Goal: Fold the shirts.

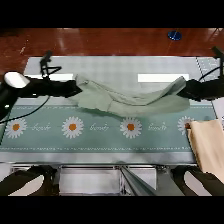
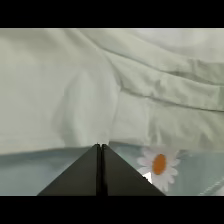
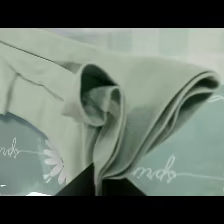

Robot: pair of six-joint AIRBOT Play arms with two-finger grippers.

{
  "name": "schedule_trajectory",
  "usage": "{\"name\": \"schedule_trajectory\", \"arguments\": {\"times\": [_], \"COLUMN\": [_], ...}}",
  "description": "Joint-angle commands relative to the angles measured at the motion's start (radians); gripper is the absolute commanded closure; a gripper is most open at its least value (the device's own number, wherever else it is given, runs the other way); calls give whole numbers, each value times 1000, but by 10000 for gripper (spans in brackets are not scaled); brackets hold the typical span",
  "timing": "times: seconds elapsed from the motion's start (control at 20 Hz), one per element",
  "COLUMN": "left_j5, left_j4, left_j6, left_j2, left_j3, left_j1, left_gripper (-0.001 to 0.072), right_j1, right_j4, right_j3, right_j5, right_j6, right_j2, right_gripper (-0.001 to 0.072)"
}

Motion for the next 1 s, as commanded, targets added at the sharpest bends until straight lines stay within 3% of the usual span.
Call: {"name": "schedule_trajectory", "arguments": {"times": [0.0, 0.25, 0.55, 0.8, 0.95], "left_j5": [97, 103, 44, -30, -82], "left_j4": [-46, -48, -165, -221, -220], "left_j6": [-19, -115, -138, -100, -94], "left_j2": [-151, -437, -678, -736, -710], "left_j3": [79, 338, 594, 676, 676], "left_j1": [-240, -517, -696, -701, -571], "left_gripper": [682, 682, 681, 681, 681], "right_j1": [-1, -1, -1, -1, -1], "right_j4": [-29, 64, 129, 132, 148], "right_j3": [-1, -1, -1, -1, -1], "right_j5": [88, 130, 124, 92, 80], "right_j6": [58, 70, 70, 70, 70], "right_j2": [169, 266, 279, 274, 265], "right_gripper": [694, 694, 694, 694, 694]}}
